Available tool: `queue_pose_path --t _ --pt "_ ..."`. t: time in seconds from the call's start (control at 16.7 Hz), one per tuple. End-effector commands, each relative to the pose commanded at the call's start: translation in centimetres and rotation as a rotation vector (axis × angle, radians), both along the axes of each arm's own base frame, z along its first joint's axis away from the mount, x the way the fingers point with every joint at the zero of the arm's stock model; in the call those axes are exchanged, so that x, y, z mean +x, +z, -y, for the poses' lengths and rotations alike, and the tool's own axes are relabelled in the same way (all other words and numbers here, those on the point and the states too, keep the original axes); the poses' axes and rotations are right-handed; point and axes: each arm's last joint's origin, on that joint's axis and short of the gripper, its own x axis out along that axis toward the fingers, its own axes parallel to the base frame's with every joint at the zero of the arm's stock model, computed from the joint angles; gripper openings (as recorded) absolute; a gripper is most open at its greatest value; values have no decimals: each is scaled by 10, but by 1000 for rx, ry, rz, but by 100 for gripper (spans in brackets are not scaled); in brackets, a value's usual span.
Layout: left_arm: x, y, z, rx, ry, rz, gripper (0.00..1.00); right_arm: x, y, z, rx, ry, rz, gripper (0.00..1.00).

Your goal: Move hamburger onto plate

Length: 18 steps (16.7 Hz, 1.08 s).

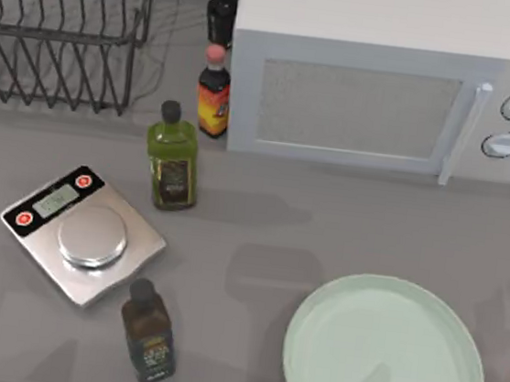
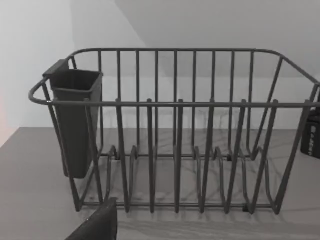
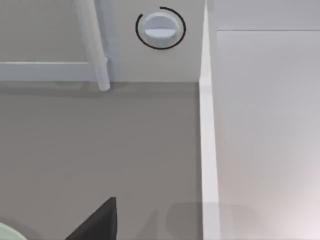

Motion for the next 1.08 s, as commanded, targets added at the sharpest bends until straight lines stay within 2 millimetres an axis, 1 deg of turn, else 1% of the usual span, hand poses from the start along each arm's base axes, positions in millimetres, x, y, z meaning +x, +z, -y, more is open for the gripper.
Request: queue_pose_path --t 0.36,0.6,0.78,1.08 --pt "0 0 0 0 0 0 100 37 -3 -18 -44 53 -651 100" --pt "0 0 0 0 0 0 100 60 -6 -31 -93 71 -955 100" --pt "0 0 0 0 0 0 100 71 -8 -38 -119 74 -1082 100" --pt "0 0 0 0 0 0 100 74 -8 -40 -126 76 -1110 100"
